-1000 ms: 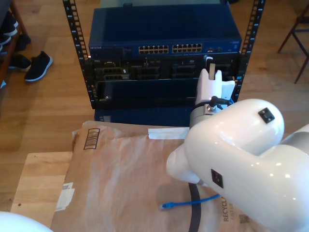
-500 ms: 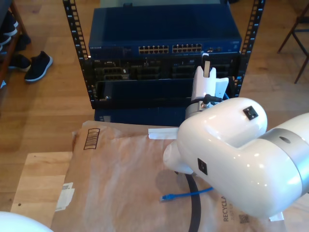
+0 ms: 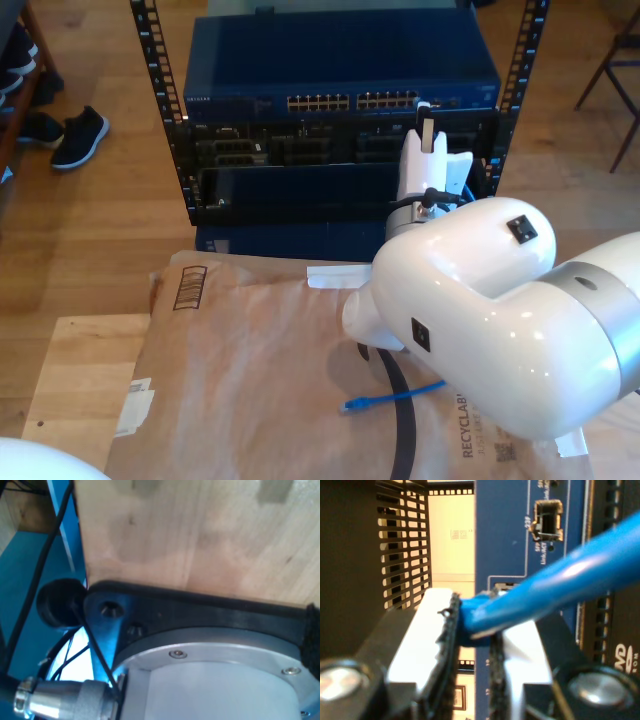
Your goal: Grab the cable and plug it in
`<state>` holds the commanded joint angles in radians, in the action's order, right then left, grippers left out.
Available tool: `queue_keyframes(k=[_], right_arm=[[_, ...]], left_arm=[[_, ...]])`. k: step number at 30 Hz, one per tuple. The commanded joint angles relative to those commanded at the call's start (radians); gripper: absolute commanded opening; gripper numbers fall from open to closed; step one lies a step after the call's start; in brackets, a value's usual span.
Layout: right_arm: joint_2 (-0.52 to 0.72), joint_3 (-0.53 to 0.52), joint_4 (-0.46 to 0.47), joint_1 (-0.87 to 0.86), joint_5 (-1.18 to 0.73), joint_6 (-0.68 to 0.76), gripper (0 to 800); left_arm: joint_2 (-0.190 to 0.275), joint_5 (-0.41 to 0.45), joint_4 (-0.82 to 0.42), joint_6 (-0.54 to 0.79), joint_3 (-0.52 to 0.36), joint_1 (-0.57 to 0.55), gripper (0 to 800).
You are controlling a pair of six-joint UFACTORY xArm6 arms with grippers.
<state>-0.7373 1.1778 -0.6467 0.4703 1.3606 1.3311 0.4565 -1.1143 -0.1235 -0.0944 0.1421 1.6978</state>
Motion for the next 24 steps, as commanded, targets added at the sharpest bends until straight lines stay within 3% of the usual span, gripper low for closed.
queue_keyframes(k=[8,24], right_arm=[[0.000,0.000,0.049,-0.018,-0.005,-0.002,0],[-0.002,0.002,0.061,-0.018,-0.008,0.000,0]], left_arm=[[0.000,0.000,0.000,0.000,0.000,0.000,799],[0.000,0.000,0.000,0.000,0.000,0.000,798]])
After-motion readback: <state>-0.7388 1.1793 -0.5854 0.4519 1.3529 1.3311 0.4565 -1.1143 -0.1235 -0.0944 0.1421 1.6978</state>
